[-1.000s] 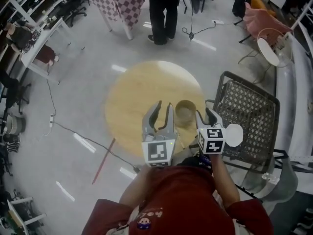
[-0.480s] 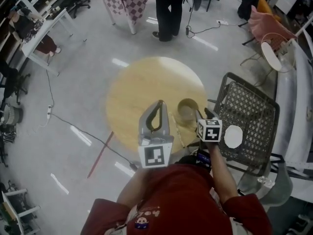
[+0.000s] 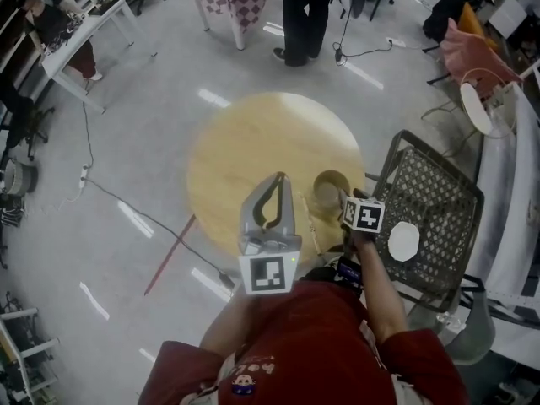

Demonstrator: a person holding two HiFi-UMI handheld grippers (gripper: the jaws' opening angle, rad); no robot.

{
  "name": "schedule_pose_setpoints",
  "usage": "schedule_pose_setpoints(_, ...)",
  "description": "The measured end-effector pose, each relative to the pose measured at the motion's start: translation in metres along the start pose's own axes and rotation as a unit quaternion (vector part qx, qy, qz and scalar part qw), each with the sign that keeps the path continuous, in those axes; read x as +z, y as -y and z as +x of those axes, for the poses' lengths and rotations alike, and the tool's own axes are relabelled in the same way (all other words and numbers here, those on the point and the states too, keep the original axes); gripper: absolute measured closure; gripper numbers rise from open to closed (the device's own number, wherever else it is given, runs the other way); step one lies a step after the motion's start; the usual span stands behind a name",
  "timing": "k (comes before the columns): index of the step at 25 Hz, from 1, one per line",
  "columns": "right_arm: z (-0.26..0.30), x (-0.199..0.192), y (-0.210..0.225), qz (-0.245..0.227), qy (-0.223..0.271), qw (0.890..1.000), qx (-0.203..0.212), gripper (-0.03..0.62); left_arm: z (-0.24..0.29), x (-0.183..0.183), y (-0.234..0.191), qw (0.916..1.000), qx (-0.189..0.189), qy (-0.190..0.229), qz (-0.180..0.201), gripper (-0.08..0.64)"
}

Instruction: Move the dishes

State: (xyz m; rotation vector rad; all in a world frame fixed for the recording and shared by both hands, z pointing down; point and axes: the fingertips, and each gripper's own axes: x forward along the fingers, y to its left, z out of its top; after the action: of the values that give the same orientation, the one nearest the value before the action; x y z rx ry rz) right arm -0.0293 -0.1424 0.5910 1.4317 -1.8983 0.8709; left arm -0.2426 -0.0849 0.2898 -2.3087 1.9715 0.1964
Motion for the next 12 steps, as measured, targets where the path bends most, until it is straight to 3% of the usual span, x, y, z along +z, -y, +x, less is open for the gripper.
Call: schedule_pose_setpoints(12,0.026,-0.011,-0.008,0.034,-0.037,0.999,0.012,0.425,0.004,-0.007,-0.019,0.9999,0.010,-0.012,-0.006,0.554)
